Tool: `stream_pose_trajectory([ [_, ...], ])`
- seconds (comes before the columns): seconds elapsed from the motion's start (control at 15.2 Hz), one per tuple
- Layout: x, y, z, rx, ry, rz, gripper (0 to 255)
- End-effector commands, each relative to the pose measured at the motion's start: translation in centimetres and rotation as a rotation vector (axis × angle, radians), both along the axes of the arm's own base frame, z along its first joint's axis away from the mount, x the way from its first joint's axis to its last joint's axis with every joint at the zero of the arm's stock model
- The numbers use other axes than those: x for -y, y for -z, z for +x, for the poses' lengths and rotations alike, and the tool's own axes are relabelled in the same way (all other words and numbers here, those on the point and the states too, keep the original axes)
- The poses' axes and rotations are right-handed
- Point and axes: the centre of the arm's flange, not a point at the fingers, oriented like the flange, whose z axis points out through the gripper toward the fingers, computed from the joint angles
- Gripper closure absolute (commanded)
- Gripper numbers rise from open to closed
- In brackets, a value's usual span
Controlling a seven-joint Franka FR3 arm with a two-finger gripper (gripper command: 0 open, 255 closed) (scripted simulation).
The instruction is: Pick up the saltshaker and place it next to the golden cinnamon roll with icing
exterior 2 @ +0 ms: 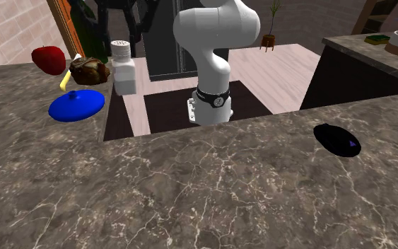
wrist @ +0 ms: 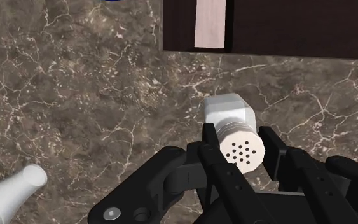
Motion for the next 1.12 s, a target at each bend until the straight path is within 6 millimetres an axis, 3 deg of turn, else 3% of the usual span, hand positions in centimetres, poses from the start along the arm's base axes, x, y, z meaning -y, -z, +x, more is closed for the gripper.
stream_pose_trajectory([
  [0.0,1.6,0.2,-2.0,-0.001,-0.002,0.0,255],
  [1.06,15.5,0.2,-17.9,-0.001,-0.002,0.0,255],
])
